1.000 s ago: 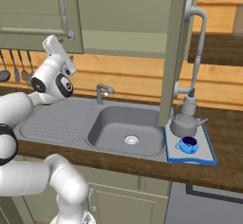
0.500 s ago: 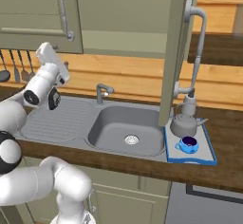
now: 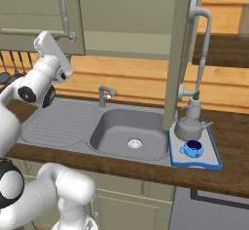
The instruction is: Pick the kettle from the counter and place it on the tray. Then pick the mug from the cabinet and place it on the tray. Then close the cabinet doors.
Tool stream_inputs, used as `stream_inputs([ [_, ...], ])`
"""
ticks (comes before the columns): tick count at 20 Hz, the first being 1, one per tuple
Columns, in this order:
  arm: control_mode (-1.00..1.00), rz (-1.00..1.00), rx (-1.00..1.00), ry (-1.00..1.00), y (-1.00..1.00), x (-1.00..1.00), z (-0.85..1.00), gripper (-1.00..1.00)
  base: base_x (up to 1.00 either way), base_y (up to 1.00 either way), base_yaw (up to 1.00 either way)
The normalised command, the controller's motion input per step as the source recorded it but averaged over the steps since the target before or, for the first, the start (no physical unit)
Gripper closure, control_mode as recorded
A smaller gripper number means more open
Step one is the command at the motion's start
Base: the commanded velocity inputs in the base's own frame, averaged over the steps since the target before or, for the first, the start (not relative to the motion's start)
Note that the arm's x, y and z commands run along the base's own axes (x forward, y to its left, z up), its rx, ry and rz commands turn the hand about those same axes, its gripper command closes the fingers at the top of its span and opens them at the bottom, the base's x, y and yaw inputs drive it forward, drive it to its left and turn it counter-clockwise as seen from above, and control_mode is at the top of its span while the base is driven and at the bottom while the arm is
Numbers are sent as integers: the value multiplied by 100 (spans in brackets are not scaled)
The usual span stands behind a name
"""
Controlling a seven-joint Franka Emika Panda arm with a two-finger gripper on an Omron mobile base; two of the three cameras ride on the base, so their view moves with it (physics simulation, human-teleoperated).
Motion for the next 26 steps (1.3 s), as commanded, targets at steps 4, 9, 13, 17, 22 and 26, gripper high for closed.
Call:
stream_inputs([
  [4,-100,-10,11,-14,-97,-79,-9,-100,0,0,0],
  [9,-100,-1,7,-3,-96,-28,-6,-100,0,0,0],
  [13,-100,0,1,0,-87,-9,0,-100,0,0,0],
  [17,-100,0,1,-1,-72,-25,-15,-100,0,0,0],
  [22,-100,-6,21,-15,-42,-57,-46,-100,0,0,0],
  [26,-100,-15,41,-14,-33,-65,-29,-100,0,0,0],
])
